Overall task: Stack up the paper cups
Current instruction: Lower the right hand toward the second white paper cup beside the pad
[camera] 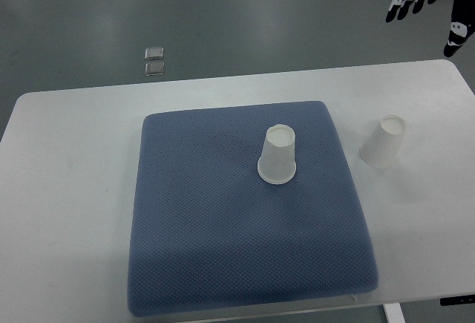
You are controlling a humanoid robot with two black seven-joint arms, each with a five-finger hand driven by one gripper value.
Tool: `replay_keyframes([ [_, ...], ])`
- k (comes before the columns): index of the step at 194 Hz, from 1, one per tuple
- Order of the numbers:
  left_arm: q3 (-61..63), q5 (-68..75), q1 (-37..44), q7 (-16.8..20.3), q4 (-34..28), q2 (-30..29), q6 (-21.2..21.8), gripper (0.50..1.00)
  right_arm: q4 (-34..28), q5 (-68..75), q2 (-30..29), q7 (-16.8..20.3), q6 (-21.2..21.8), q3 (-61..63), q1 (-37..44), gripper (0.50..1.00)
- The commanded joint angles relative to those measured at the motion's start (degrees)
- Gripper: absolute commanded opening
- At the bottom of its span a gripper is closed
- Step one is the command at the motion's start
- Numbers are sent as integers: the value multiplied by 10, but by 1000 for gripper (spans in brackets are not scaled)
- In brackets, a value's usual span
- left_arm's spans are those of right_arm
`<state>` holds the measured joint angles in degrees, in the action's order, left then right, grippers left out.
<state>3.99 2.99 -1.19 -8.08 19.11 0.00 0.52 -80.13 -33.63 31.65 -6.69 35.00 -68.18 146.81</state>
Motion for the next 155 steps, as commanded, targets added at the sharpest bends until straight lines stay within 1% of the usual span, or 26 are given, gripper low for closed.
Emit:
replay_keyframes([
  [1,-1,0,0,0,0,0,0,1000,-3,3,-7,-1,0,-7,9,924],
  [19,-2,0,0,0,-2,0,0,1000,0,3,-14,0,0,-23,1,924],
  [43,-2,-1,0,0,-4,0,1,1000,7,3,-10,0,-2,-27,-44,921],
  [67,-2,-1,0,0,-4,0,1,1000,25,2,-12,0,-67,-26,-107,921],
  [90,-2,-1,0,0,-4,0,1,1000,48,1,-18,0,-111,-18,-166,921],
  [133,-2,0,0,0,-4,0,1,1000,95,0,-42,1,-161,-7,-268,921],
  [155,-2,-1,0,0,-4,0,1,1000,120,-2,-55,0,-172,-6,-309,921],
])
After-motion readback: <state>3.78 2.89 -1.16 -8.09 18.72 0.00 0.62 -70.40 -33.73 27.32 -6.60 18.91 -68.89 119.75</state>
